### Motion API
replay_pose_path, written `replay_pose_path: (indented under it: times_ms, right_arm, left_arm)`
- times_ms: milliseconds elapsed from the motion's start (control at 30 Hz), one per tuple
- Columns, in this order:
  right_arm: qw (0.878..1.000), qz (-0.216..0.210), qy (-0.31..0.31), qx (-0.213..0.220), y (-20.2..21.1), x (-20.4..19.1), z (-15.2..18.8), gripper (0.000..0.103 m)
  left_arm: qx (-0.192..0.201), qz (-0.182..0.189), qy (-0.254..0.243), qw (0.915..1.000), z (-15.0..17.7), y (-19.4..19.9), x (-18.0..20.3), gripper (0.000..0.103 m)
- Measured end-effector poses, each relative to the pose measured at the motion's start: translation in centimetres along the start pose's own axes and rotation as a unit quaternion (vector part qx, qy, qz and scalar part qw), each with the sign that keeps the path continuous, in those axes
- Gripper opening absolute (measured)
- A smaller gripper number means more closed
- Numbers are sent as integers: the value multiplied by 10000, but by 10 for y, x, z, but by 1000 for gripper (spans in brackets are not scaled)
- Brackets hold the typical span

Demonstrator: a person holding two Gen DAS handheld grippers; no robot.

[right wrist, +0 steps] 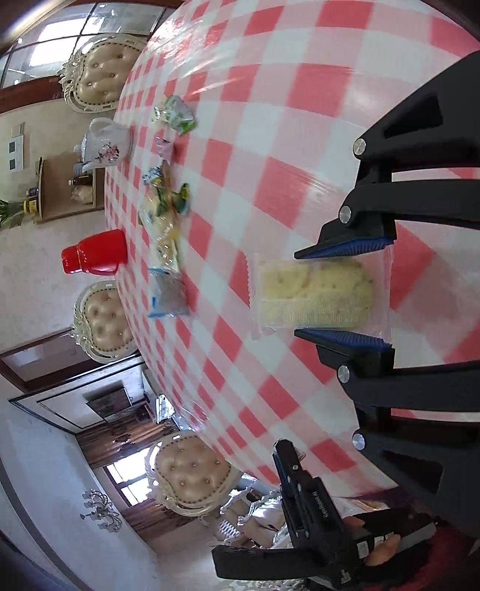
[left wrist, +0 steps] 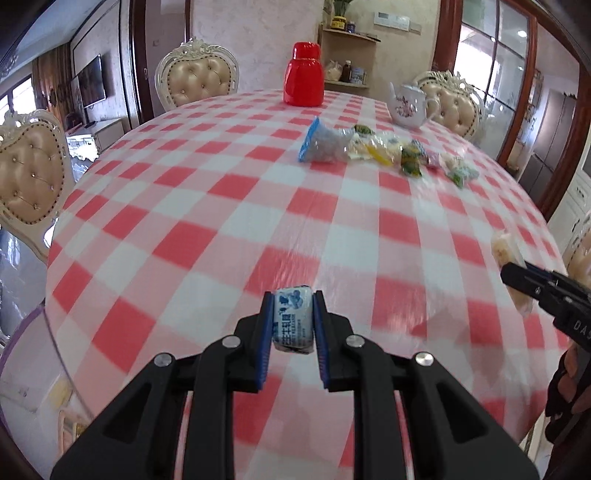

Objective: Organize snacks
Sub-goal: 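Lift the bottle with left tool while right tool lifts the cake pack, then carry bottle and cake pack over the clear box and open both tools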

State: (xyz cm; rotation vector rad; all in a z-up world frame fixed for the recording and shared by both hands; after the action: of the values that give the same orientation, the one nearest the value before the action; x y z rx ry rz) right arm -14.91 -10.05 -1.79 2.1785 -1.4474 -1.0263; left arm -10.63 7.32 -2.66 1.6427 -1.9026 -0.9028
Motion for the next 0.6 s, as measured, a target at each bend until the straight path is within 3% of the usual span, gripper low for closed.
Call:
replay_pose_path:
  times_ms: [300,600]
  right_arm:
    - [9998,23,194,97,24,-33,42,35]
    - [9972,30,719,193,47,-84,66,35]
  left_arm:
    - [51,1,-205,9998,51,31,0,21]
    - [412,-46,-231,9989,74,75,-13,21]
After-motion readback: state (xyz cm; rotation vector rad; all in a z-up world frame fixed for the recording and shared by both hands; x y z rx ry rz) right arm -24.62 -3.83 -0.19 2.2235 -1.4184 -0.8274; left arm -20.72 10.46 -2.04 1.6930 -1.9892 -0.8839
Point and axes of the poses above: each gripper's, at about its wrist camera, not at the fingertips, and y roughly against the way its jaws point, x to its right, z to its underside, the point moved 10 cm from there along -y, roughly the way its jaws point, and after that the axes turned 9 degrees about -y, right-handed, at the moved point
